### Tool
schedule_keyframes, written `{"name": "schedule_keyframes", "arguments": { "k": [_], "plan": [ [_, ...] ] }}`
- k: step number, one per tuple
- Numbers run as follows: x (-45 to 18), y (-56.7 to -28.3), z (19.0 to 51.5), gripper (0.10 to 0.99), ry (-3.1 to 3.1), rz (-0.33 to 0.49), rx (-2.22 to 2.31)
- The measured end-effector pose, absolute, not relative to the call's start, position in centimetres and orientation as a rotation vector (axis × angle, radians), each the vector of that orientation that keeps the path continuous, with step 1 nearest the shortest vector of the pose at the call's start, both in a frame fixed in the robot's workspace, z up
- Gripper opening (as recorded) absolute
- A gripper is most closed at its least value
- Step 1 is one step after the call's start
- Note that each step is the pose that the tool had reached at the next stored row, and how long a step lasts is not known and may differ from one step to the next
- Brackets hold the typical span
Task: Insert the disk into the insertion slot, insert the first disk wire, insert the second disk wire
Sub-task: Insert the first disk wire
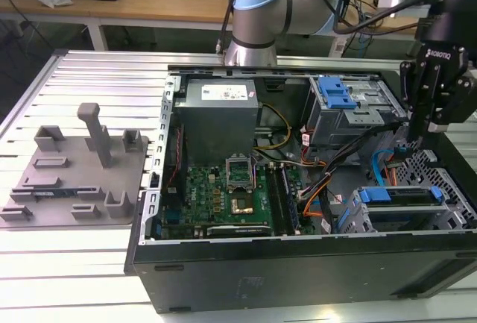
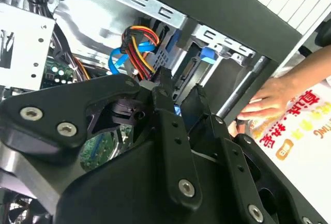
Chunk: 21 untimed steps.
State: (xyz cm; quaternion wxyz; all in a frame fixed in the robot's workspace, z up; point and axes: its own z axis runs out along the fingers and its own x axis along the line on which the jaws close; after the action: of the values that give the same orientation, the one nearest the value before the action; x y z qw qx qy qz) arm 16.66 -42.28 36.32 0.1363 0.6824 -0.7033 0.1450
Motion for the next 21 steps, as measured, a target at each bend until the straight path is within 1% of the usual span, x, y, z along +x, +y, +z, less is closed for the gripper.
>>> {"name": "schedule_keyframes", "arguments": {
  "k": [7, 15, 21],
  "plan": [
    [15.5, -41.9, 35.0, 0.349, -2.057, 0.423, 1.956],
    [15.4, -41.7, 34.3, 0.349, -2.094, 0.458, 1.943],
    [15.1, -41.4, 34.1, 0.349, -2.124, 0.499, 1.932]
  ]
}}
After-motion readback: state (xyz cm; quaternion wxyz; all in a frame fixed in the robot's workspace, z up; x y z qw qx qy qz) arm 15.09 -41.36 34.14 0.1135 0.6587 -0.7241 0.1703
